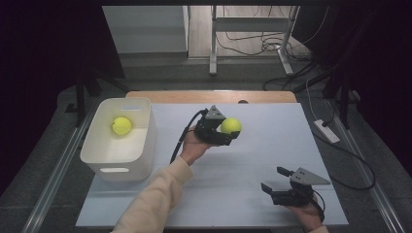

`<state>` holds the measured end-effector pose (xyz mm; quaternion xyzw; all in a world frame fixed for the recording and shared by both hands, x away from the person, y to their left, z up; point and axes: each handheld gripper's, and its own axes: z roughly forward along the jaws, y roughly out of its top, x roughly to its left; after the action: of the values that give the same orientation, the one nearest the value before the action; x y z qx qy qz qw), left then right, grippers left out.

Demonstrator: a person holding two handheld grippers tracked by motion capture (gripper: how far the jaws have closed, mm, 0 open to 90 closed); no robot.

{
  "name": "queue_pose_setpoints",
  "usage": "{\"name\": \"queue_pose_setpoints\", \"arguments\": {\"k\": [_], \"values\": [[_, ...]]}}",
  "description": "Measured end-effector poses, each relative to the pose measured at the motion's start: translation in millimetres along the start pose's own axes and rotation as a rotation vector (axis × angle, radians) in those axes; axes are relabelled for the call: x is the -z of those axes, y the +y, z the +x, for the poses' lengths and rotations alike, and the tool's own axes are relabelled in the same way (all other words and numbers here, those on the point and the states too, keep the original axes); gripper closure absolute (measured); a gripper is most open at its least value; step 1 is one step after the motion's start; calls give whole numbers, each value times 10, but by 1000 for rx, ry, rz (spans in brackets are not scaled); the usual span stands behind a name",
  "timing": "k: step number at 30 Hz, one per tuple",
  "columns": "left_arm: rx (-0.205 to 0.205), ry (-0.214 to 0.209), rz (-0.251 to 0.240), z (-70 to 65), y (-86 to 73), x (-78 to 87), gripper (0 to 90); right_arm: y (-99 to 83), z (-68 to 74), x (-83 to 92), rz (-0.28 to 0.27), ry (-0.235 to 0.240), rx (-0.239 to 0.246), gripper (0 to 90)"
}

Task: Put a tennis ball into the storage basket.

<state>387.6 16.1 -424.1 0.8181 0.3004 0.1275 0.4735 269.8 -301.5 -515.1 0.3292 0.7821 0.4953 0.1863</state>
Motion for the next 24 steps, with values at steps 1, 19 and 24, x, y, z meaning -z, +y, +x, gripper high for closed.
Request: {"name": "queue_pose_setpoints", "arguments": {"k": [1,19,24], "values": [[0,2,-3,3,-3,24,275,0,1,0,0,0,1,103],[-10,29,-11,46,-30,276,275,-3,-2,7,0,-1,1,103],[-13,34,-15,44,-33,319,275,-5,-8,8,-3,-3,-2,103]]}}
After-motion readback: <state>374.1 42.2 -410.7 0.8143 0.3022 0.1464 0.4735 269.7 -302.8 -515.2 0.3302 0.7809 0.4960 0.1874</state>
